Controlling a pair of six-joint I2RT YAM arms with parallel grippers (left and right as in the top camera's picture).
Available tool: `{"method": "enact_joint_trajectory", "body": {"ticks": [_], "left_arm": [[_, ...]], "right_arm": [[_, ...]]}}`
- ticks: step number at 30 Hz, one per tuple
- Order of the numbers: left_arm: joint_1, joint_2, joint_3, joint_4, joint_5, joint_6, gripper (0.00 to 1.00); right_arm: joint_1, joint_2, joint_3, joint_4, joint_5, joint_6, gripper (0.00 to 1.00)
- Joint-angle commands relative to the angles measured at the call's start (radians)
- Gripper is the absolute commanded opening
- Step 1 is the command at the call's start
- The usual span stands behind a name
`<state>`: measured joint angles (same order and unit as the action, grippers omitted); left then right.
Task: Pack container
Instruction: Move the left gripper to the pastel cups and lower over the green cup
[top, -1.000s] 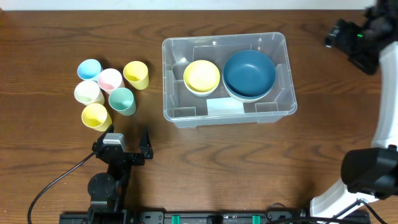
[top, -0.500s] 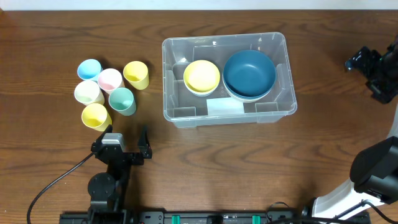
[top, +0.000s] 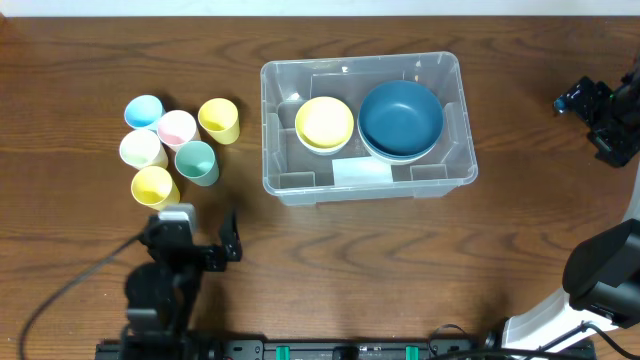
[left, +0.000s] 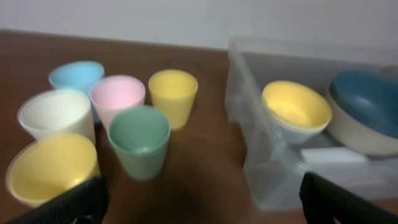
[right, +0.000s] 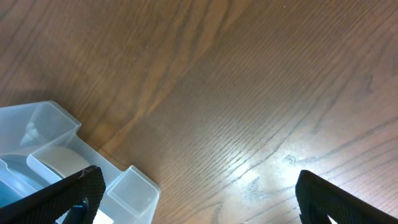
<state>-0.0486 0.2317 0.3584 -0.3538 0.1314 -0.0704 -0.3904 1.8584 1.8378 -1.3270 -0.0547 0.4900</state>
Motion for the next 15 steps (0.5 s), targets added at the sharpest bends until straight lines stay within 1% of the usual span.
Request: {"method": "enact_joint_trajectory", "body": {"ticks": [1,6,10,13,15], "left_arm": [[-0.002,0.156,0.203,-0.074,0.01,0.014,0.98],[-0.002,0.443,0.48,-0.267,0.01,0.015,0.98],[-0.002,0.652,0.669,-0.435,0.01,0.072,0.98],[-0.002,0.777,0.769,-0.529,0.011,0.085,0.98],[-0.003,0.84,0.795,-0.553,0.012,0.085,0.98]], "right_arm": [[-0.002,-0.007,-0.003,0.0,0.002,0.011,0.99],[-0.002,-0.007,-0.003,0.0,0.002,0.011,0.99],[-0.002,-0.007,-0.003,0.0,0.002,0.011,0.99],[-0.002,-0.007,-0.003,0.0,0.002,0.011,0.99],[-0.002,-0.007,-0.003,0.0,0.002,0.011,0.99]]}}
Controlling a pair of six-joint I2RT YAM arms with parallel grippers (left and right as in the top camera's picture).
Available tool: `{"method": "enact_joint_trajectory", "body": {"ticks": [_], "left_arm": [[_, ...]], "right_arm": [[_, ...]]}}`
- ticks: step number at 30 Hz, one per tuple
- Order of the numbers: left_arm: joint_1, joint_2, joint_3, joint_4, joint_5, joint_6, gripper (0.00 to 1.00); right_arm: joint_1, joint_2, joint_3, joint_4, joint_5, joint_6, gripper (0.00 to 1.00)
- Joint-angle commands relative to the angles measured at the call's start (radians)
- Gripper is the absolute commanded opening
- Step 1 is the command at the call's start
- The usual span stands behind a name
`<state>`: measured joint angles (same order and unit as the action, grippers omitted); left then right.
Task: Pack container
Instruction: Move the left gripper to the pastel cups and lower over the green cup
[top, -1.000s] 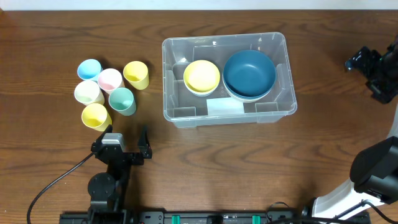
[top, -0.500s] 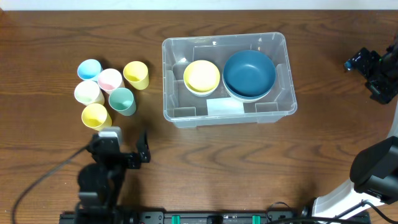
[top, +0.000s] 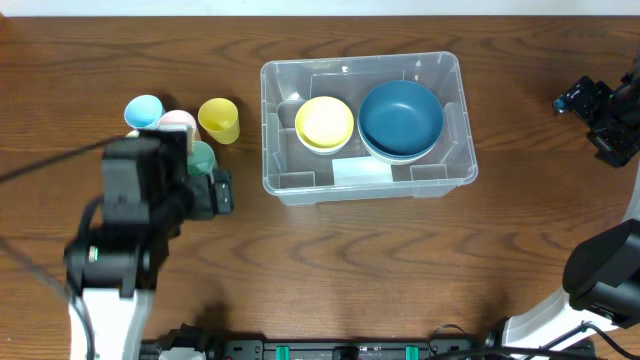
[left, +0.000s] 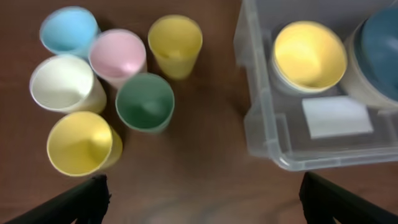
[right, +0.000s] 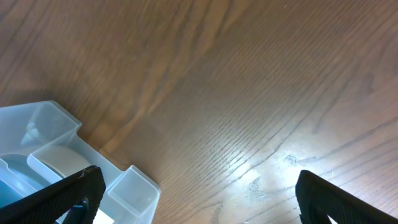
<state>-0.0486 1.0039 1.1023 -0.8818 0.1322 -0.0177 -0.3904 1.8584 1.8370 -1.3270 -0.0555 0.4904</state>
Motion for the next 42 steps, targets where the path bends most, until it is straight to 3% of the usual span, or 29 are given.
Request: {"method": "enact_joint_trajectory", "body": {"ticks": [1,18,23,33,39,42], "left_arm": [[-0.003,0.094,0.051,-0.027,0.011,0.033,0.98],[-0.002,0.459,0.032,0.159,0.011,0.033,1.0],[-0.002,0.506,0.032,0.192,0.01,0.053,0.84],[-0.002,0.634,0.032,0.214,-0.081,0.066,0.78],[-0.002,0.678,0.032,0.23,-0.081,0.066,0.62],[-0.002,0.695,0.032,0.233,-0.081,0.066,0.47]], "right_arm": [[-0.002,-0.007,-0.002,0.0,0.002,0.01,0.99],[-0.002,-0.007,-0.002,0.0,0.002,0.01,0.99],[-0.002,-0.007,-0.002,0.0,0.002,0.01,0.99],[-0.002,-0.007,-0.002,0.0,0.002,0.01,0.99],[-0.002,-0.007,-0.002,0.0,0.002,0.01,0.99],[-0.002,-0.007,-0.002,0.0,0.002,0.01,0.99]]}}
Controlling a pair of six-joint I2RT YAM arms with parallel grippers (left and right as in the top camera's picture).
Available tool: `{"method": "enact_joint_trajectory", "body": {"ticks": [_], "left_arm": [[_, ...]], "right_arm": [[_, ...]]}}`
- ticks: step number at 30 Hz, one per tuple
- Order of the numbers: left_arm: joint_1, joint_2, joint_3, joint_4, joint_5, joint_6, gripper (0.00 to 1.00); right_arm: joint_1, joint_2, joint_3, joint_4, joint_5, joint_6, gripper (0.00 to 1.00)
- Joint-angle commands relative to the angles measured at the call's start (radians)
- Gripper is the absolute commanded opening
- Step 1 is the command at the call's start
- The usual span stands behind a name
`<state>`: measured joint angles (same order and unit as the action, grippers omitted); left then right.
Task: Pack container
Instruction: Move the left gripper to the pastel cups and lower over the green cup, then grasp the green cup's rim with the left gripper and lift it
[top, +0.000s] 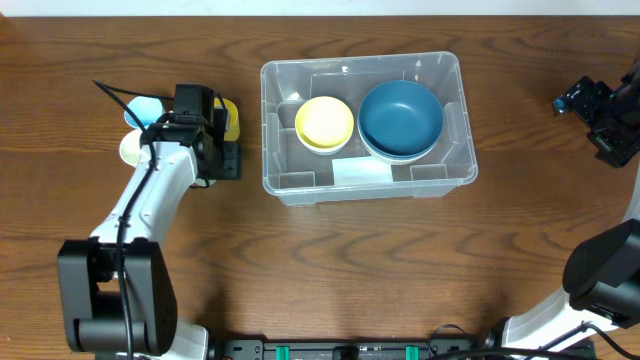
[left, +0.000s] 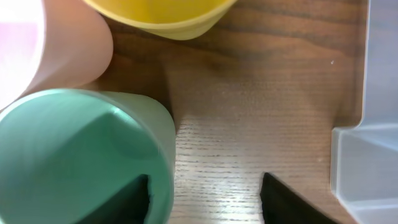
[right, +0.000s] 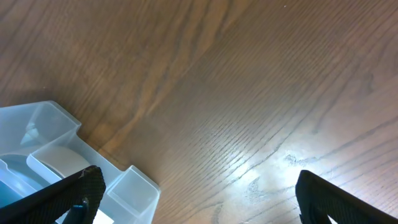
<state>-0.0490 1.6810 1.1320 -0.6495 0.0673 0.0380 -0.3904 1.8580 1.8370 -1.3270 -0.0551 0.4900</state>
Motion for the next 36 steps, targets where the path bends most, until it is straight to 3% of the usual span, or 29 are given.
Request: {"method": "enact_joint_trajectory", "body": {"ticks": [1,5,7,16,28,36], "left_arm": [[-0.002,0.024,0.002,0.002,-0.016,0.01,0.42],[-0.002,0.028,0.003,0.004,-0.016,0.009,0.13],[-0.002,0.026,0.003,0.004,-0.016,0.006,0.06],[-0.002,-0.079,0.052,-0.07,-0.053,-0.031,0.06],[-0.015,-0.425,0.108,-0.195,-0.077,-0.089,0.06],[-0.189,-0.483,0.108,-0.174,0.095,-0.092,0.06]], "right_arm": [[-0.002,-0.007,-0.002,0.0,0.002,0.011,0.99],[-0.002,-0.007,-0.002,0.0,0.002,0.011,0.99],[-0.002,-0.007,-0.002,0.0,0.002,0.011,0.99],[-0.002,-0.007,-0.002,0.0,0.002,0.011,0.99],[-0.002,-0.007,-0.002,0.0,0.002,0.011,0.99],[-0.002,-0.007,-0.002,0.0,0.002,0.011,0.99]]}}
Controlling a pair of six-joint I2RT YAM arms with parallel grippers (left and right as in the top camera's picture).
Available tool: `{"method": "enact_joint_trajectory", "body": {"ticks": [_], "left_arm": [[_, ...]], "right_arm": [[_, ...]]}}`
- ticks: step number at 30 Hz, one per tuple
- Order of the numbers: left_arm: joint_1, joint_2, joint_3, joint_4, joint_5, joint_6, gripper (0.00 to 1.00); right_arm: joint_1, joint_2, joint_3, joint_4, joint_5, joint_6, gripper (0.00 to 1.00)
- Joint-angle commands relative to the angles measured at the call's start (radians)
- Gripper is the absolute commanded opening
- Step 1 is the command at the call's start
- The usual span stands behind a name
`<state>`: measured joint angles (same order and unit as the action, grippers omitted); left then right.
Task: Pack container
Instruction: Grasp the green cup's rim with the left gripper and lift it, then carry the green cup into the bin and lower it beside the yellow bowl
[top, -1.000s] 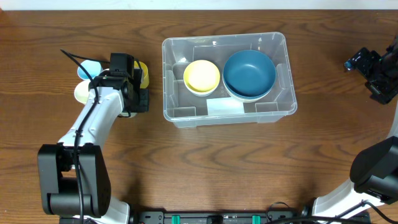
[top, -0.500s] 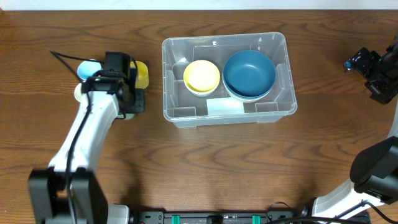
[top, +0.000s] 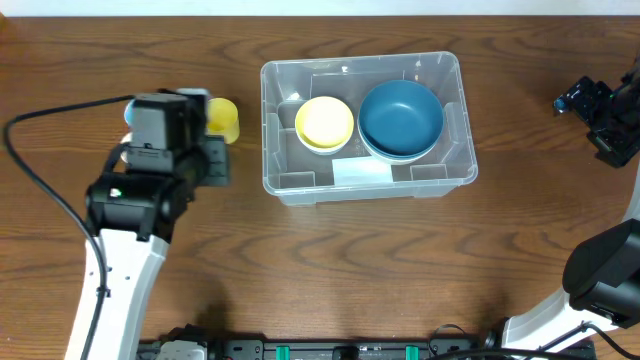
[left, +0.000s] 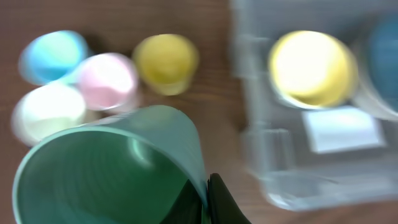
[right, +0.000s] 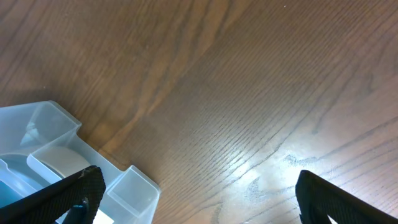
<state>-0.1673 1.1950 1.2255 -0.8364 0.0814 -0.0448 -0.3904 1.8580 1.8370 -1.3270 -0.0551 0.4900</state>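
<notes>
The green cup (left: 106, 177) fills the lower left of the left wrist view, lifted above the table. My left gripper (left: 207, 198) is shut on its rim, one finger inside and one outside. Far below it stand the blue cup (left: 55, 48), pink cup (left: 107, 81), white cup (left: 50, 111) and a yellow cup (left: 166, 62). The clear container (top: 445, 165) holds a yellow bowl (top: 324, 122), a blue bowl (top: 401, 118) and a white card (top: 360, 172). My right gripper (right: 199, 199) stands open at the far right over bare wood, off the container's corner (right: 43, 124).
In the overhead view my left arm (top: 150, 180) covers most of the cup group; only the yellow cup (top: 222, 118) and a bit of blue show. The front of the container has small divided compartments (top: 298, 180). Bare wooden table (top: 350, 270) lies in front.
My left gripper was open low at the green cup's rim among the other cups. It is now shut on that rim and the cup is held high above the others.
My left gripper was open near the table's front edge, facing the cups. Then it was above the cup group. Then it was down at the green cup, open around its rim. Now it holds that cup up. The right arm has not moved.
</notes>
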Motion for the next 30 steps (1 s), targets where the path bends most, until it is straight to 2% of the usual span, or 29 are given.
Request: {"method": "enact_joint_trajectory", "body": {"ticks": [1,7,11,23,30], "left_arm": [[-0.107,0.007,0.014,0.024,0.08,-0.008,0.06],[-0.351,0.055,0.014,0.154,0.077,0.038,0.06],[-0.454,0.114,0.014,0.23,0.064,0.045,0.06],[-0.597,0.334,0.014,0.304,0.065,0.045,0.06],[-0.631,0.417,0.014,0.357,0.064,0.045,0.06]], "right_arm": [[-0.002,-0.007,-0.002,0.0,0.002,0.011,0.99],[-0.002,-0.007,-0.002,0.0,0.002,0.011,0.99],[-0.002,-0.007,-0.002,0.0,0.002,0.011,0.99],[-0.002,-0.007,-0.002,0.0,0.002,0.011,0.99],[-0.002,-0.007,-0.002,0.0,0.002,0.011,0.99]]}}
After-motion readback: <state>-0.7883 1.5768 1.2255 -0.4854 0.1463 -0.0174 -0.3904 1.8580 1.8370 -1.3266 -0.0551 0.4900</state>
